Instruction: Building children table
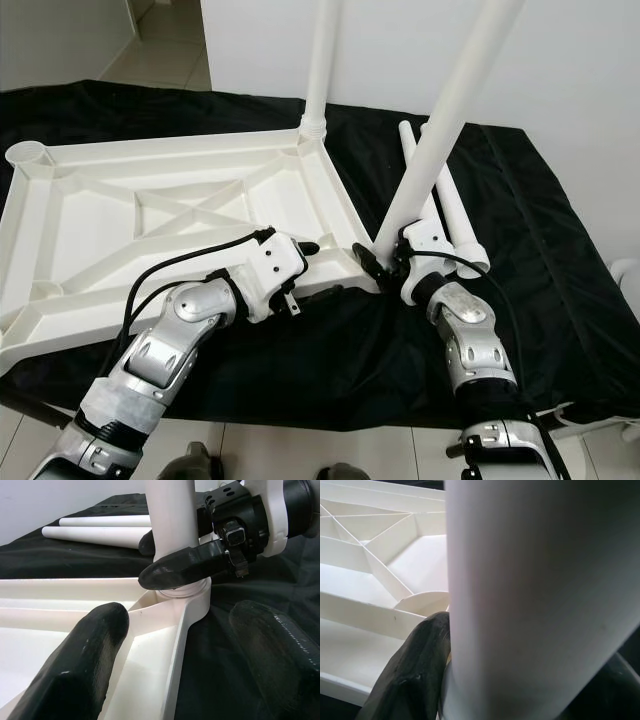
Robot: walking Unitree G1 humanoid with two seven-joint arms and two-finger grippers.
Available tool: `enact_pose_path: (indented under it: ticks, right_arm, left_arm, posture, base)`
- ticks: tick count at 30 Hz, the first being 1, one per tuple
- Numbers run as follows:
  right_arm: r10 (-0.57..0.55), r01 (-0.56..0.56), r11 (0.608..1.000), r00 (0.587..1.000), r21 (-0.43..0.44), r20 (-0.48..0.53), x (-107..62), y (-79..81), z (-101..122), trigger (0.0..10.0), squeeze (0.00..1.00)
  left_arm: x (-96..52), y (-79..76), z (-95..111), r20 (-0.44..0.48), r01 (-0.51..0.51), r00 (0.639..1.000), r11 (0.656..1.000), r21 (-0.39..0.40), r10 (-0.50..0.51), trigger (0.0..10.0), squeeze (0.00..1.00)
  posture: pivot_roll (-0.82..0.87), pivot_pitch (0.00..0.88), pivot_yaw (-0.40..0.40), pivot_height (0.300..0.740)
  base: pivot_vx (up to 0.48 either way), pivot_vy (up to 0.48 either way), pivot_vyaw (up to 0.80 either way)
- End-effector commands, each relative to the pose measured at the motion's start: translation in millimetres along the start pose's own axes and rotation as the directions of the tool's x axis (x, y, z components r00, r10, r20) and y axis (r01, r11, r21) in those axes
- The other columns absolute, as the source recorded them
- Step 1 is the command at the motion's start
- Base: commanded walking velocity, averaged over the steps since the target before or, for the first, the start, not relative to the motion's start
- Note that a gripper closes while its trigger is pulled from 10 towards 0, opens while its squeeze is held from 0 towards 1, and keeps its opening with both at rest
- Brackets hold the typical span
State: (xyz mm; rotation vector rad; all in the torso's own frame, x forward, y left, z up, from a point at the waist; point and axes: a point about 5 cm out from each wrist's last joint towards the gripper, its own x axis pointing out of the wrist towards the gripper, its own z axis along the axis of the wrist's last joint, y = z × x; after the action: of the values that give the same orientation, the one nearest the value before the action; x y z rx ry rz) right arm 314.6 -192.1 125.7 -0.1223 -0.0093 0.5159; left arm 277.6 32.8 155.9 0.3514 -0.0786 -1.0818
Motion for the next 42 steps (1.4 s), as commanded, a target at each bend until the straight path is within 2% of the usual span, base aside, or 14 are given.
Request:
enact_pose_path:
  ticks: [1, 6, 7, 11, 13, 22, 23, 27, 29, 30, 32, 37, 39, 42]
  right_arm:
    - [0.004, -0.004, 1.0, 1.0, 0.011, -0.021, -2.4, -0.4, -6, 0.0, 0.0]
    - [0.01, -0.01, 1.0, 1.0, 0.023, -0.018, -3.6, 1.4, -9, 0.0, 0.0]
    - [-0.011, 0.012, 0.999, 1.0, 0.043, -0.018, -4.1, 2.2, -11, 10.0, 0.0]
    - [-0.104, 0.107, 0.991, 0.994, 0.086, -0.036, -5.1, 3.6, -16, 10.0, 0.0]
    - [-0.188, 0.192, 0.979, 0.98, 0.063, -0.06, -4.9, 2.1, -19, 10.0, 0.0]
    - [-0.374, 0.381, 0.919, 0.924, 0.102, -0.079, -4.3, 18.0, -22, 10.0, 0.0]
    - [-0.464, 0.473, 0.874, 0.88, 0.111, -0.102, -4.3, 24.8, -25, 10.0, 0.0]
    - [-0.532, 0.542, 0.832, 0.84, 0.115, -0.11, -4.4, 30.0, -24, 10.0, 0.0]
    - [-0.638, 0.652, 0.748, 0.758, 0.124, -0.134, -6.1, 35.7, -23, 10.0, 0.0]
    - [-0.638, 0.652, 0.748, 0.758, 0.124, -0.134, -6.1, 35.7, -23, 10.0, 0.0]
    - [-0.72, 0.735, 0.66, 0.678, 0.156, -0.148, -6.8, 44.0, -20, 10.0, 0.0]
    - [-0.704, 0.717, 0.665, 0.696, 0.209, -0.146, -0.8, 54.7, -17, 10.0, 0.0]
    - [-0.669, 0.676, 0.703, 0.734, 0.222, -0.116, 2.9, 57.6, -12, 10.0, 0.0]
    - [-0.66, 0.665, 0.714, 0.744, 0.218, -0.108, 3.0, 56.4, -11, 10.0, 0.0]
  left_arm:
    - [3.5, 0.8, 3, 0.001, -0.017, 1.0, 1.0, 0.015, 0.017, 10.0, 0.0]
    - [4.2, 0.2, 2, -0.01, -0.018, 1.0, 1.0, 0.012, 0.018, 10.0, 0.0]
    - [5.7, -0.9, 0, -0.019, -0.017, 1.0, 1.0, 0.009, 0.017, 10.0, 0.0]
    - [7.9, -3.5, -2, -0.028, -0.002, 1.0, 1.0, -0.011, 0.002, 10.0, 0.0]
    - [8.0, -2.9, -2, -0.038, -0.018, 0.999, 1.0, -0.01, 0.018, 10.0, 0.0]
    - [7.3, 4.0, -3, -0.025, -0.093, 0.995, 0.995, -0.016, 0.093, 10.0, 0.0]
    - [7.7, 7.5, -3, -0.028, -0.112, 0.993, 0.994, -0.017, 0.111, 10.0, 0.0]
    - [7.9, 9.4, -4, -0.032, -0.123, 0.992, 0.992, -0.024, 0.122, 10.0, 0.0]
    - [8.2, 11.0, -5, -0.045, -0.133, 0.99, 0.99, -0.036, 0.132, 10.0, 0.0]
    - [8.2, 11.0, -5, -0.045, -0.133, 0.99, 0.99, -0.036, 0.132, 10.0, 0.0]
    - [7.2, 14.2, -4, -0.04, -0.162, 0.986, 0.987, -0.01, 0.162, 10.0, 0.0]
    - [5.5, 17.2, -4, -0.047, -0.172, 0.984, 0.985, -0.012, 0.171, 10.0, 0.0]
    - [5.9, 18.6, -4, -0.046, -0.175, 0.984, 0.984, -0.01, 0.175, 10.0, 0.0]
    - [6.2, 19.6, -4, -0.042, -0.179, 0.983, 0.984, -0.002, 0.178, 10.0, 0.0]
  posture:
    - [0.06, 0.028, -0.068, 0.74]
    - [0.06, 0.023, -0.067, 0.74]
    - [0.05, 0.02, -0.069, 0.74]
    - [0.05, 0.015, -0.07, 0.74]
    - [0.05, 0.01, -0.071, 0.74]
    - [0.05, 0.001, -0.077, 0.74]
    - [0.05, 0.0, -0.084, 0.74]
    - [0.05, 0.0, -0.085, 0.74]
    - [0.06, 0.0, -0.087, 0.74]
    - [0.06, 0.0, -0.087, 0.74]
    - [0.07, 0.0, -0.085, 0.74]
    - [0.07, 0.0, -0.081, 0.74]
    - [0.06, 0.0, -0.081, 0.74]
    - [0.06, 0.0, -0.081, 0.74]
  base:
    - [0.0, 0.0, 0.0]
    - [0.0, 0.0, 0.0]
    - [0.0, 0.0, 0.0]
    - [0.0, 0.0, 0.0]
    - [0.0, 0.0, 0.0]
    - [0.0, 0.0, 0.0]
    - [0.0, 0.0, 0.0]
    - [0.0, 0.0, 0.0]
    - [0.0, 0.0, 0.0]
    - [0.0, 0.0, 0.0]
    - [0.0, 0.0, 0.0]
    - [0.0, 0.0, 0.0]
    - [0.0, 0.0, 0.0]
    - [0.0, 0.0, 0.0]
